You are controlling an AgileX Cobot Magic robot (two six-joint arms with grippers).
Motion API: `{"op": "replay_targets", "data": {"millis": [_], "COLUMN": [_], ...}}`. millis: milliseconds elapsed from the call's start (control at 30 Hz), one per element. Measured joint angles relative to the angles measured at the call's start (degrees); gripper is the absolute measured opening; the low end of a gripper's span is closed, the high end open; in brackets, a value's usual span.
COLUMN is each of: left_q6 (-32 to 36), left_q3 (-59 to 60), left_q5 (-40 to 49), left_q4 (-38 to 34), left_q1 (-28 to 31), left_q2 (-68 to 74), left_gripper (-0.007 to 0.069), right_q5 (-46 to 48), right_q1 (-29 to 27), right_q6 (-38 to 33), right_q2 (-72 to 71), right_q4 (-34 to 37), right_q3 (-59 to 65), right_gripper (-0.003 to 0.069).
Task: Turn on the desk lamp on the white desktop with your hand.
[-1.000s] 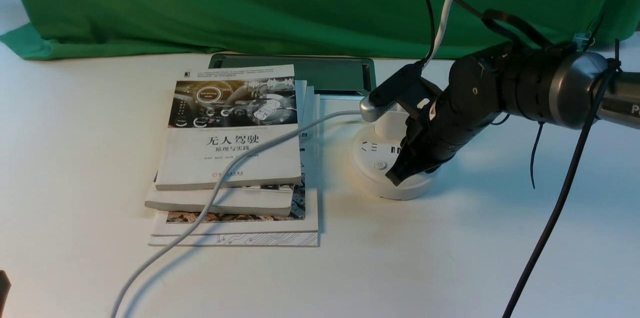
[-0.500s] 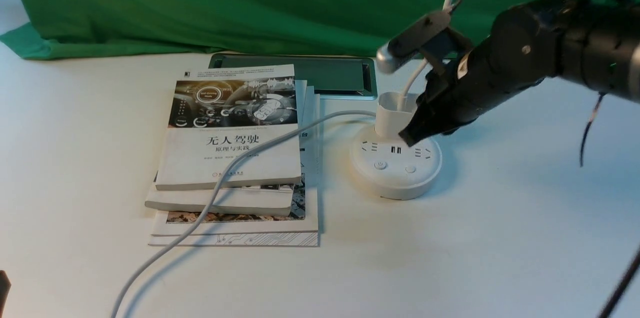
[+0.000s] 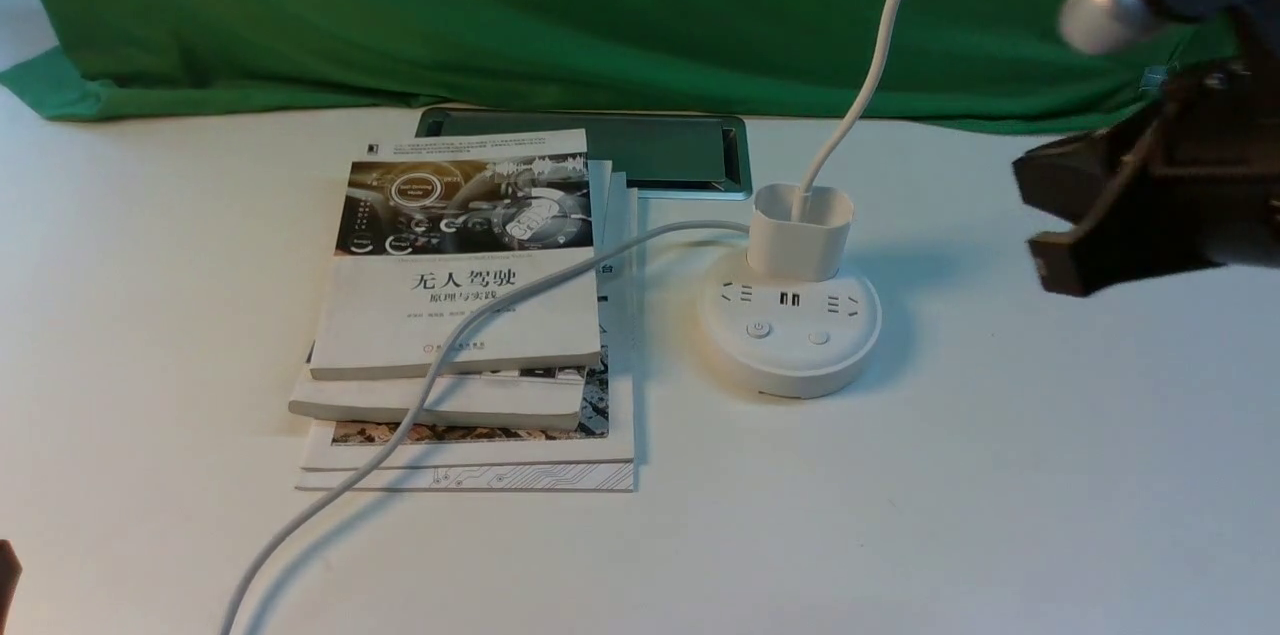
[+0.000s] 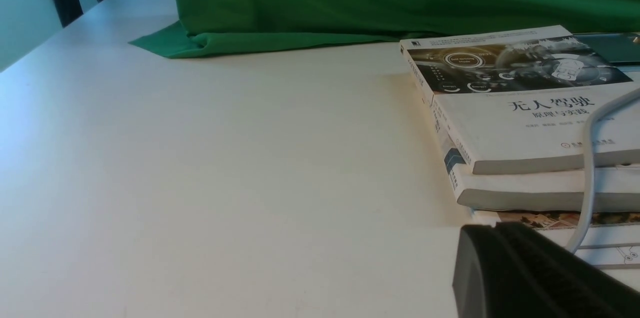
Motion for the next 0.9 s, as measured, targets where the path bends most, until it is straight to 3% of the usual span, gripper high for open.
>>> {"op": "replay_targets", "data": {"millis": [100, 300, 633, 900], "left_q6": [0.0, 0.0, 0.0, 0.0], "left_q3": [0.0, 0.0, 0.0, 0.0], "left_q5": [0.0, 0.0, 0.0, 0.0], "left_q4": [0.0, 0.0, 0.0, 0.0], "left_q1": [0.0, 0.0, 0.0, 0.0], "left_q2": [0.0, 0.0, 0.0, 0.0], "left_gripper": [0.0021, 0.0021, 0.0021, 0.0021], "right_q5": [-2.1, -2.2, -2.8, -11.3], "right_q1": [0.0, 0.0, 0.0, -0.2], "right_q6": [4.5, 5.6, 2.9, 5.7], "right_q2": [-11.5, -22.5, -32.4, -39.5], "right_q4": [0.0, 0.0, -0.1, -3.9], "right_q3": [7.0, 13.1, 17.8, 31.0], "right_gripper": [0.0081, 0.0097, 0.0134, 0.0158]}}
